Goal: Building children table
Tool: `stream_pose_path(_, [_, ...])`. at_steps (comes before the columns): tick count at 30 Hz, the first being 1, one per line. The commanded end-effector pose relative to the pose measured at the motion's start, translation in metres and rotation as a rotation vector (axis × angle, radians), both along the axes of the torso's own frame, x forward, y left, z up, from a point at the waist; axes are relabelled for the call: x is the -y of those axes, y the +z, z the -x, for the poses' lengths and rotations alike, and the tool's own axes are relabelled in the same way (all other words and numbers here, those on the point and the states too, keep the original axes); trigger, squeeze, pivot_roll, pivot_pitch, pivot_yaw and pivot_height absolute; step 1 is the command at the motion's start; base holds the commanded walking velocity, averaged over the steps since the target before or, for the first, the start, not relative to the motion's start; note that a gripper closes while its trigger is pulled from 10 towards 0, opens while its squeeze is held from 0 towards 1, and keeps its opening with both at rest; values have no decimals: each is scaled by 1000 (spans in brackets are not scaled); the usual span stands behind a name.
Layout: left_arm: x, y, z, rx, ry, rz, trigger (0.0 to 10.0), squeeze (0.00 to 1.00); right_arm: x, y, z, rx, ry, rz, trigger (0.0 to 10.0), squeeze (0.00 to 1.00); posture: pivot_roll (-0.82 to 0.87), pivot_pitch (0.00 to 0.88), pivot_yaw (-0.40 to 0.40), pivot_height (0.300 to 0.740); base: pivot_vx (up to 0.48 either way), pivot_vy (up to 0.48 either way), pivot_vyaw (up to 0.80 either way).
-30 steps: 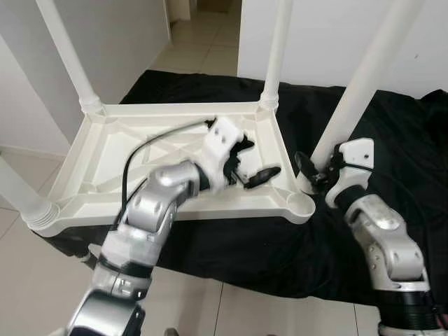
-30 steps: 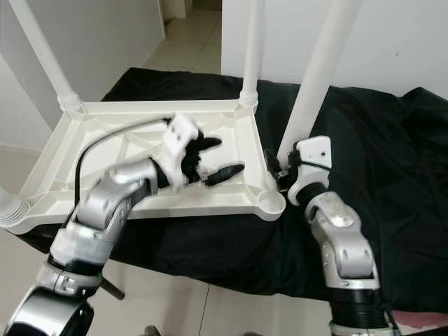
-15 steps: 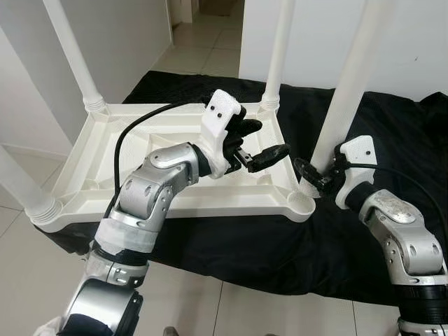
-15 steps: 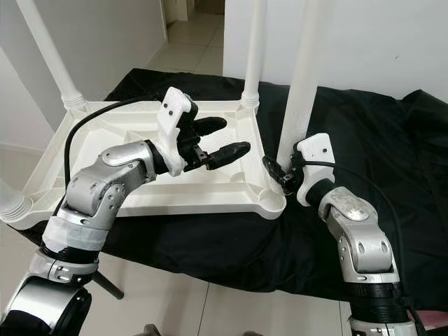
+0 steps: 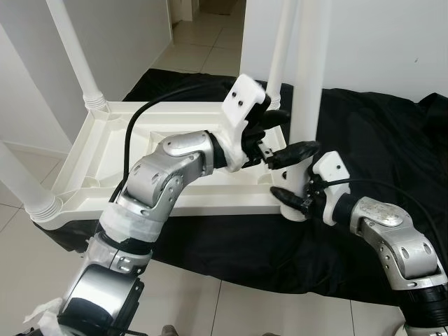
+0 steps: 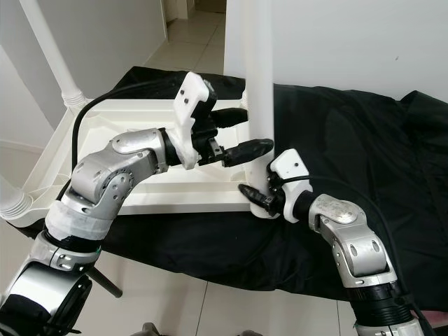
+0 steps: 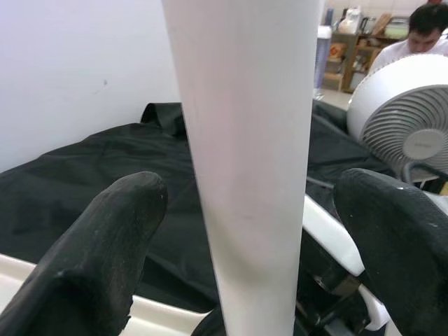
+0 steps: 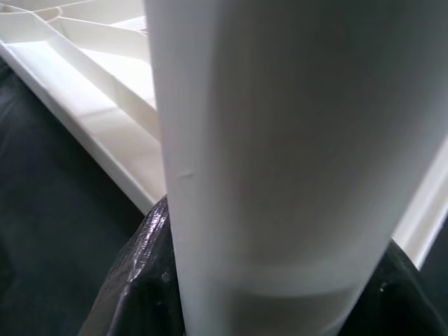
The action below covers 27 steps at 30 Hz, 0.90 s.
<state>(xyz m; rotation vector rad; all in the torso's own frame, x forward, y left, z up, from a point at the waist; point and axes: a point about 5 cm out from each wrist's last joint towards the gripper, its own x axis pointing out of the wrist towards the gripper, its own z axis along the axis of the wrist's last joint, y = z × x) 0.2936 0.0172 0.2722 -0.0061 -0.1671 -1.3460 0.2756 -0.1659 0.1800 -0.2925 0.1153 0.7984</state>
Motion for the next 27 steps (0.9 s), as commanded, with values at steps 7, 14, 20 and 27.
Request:
stream_pose_path(7, [11, 10, 24, 55, -404, -19, 10000, 0, -9, 0, 4, -20, 84, 10, 10000, 0, -92, 0, 8, 740, 0, 0, 0])
stream_pose_path(14, [14, 18, 24, -7, -453, 37, 0, 0, -15, 1, 1, -13, 97, 8, 10000, 0, -93, 0, 18, 740, 0, 0, 0])
stream_pose_path(20, [13, 23, 22, -25, -458, 63, 0, 0, -17, 1, -1, -13, 98, 5, 10000, 0, -89, 0, 15, 740, 0, 0, 0])
stream_pose_path(27, [11, 25, 21, -10, -445, 71, 0, 0, -17, 1, -5, -13, 84, 9, 10000, 0, -86, 0, 17, 740, 0, 0, 0])
